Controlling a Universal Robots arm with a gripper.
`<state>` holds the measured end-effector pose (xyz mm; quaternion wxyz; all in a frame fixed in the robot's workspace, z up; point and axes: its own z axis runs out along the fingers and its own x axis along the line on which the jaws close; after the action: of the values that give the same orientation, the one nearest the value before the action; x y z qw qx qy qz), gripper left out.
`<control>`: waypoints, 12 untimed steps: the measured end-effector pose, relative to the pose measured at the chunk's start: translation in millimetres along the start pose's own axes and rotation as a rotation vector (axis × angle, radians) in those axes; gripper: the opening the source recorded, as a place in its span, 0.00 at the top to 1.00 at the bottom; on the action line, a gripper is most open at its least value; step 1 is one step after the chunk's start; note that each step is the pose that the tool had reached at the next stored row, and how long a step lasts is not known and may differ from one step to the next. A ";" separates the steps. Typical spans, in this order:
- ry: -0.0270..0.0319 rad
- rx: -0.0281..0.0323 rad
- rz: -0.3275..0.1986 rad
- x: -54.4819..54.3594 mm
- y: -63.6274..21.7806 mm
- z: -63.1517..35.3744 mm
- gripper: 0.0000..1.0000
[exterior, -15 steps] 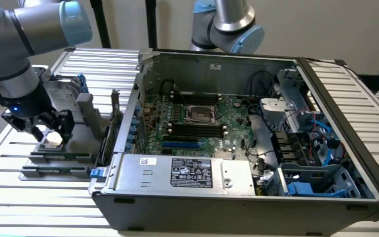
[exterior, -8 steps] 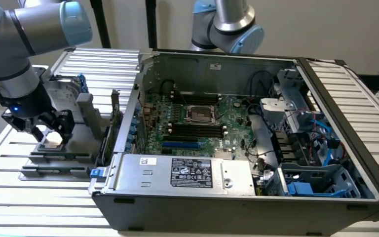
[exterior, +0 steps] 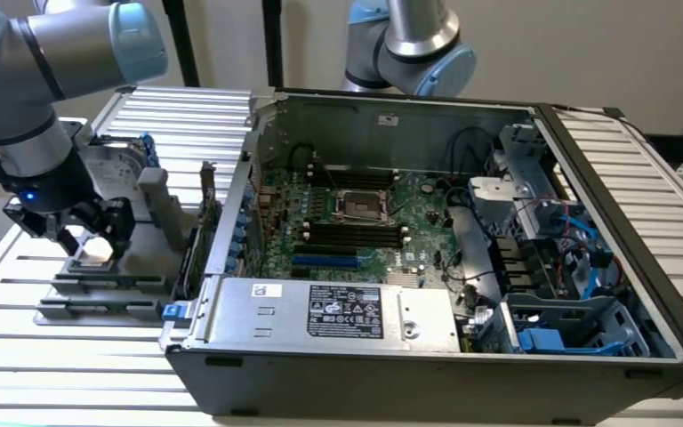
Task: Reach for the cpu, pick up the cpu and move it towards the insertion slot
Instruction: 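Pick up the cpu and move it towards the insertion slot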
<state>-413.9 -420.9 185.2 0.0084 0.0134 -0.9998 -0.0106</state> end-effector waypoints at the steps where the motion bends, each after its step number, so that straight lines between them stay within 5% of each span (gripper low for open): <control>1: 0.0001 0.0000 -0.002 -0.1 0.0 0.0 0.29; 12: 0.0003 0.0003 -0.010 -0.2 0.0 0.1 0.31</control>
<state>-413.6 -421.0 185.1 0.0085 0.0186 -0.9997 -0.0105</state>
